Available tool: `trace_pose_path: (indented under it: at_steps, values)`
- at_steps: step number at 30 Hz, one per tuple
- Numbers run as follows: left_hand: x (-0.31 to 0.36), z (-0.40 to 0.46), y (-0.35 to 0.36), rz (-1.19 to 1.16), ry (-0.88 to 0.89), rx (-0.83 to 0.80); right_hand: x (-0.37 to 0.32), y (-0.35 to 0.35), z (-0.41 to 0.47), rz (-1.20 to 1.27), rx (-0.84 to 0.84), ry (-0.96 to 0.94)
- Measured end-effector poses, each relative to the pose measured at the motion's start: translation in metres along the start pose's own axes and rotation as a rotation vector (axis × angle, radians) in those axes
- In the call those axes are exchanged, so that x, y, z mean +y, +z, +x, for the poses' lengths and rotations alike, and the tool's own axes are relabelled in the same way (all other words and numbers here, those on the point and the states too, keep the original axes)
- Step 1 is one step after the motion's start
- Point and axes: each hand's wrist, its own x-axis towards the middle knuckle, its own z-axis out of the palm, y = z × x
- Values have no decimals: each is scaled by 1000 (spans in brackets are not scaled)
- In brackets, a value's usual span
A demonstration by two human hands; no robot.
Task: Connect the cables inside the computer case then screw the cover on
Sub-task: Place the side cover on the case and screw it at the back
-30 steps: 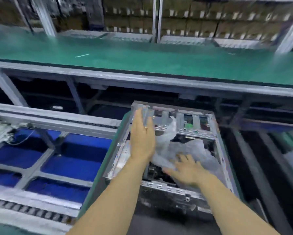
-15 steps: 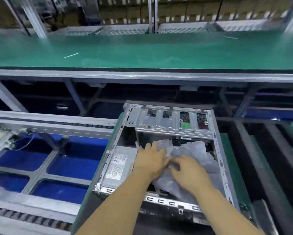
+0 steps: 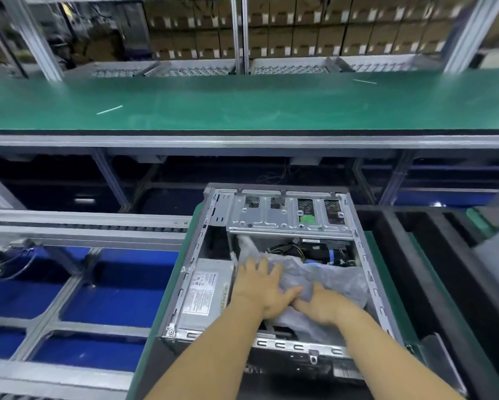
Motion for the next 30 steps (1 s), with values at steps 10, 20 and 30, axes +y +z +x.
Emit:
trace_pose_path:
  at_steps: [10,20,30]
  values:
    - [-6,28,11,-499,-246,-260,3,3,5,205,122,73]
    - [10,19,-1,201,-117,208,-4,4,13,-102,-34,114]
    - [52,12,-52,-356,172,551,-6,-27,-46,234,657,-192]
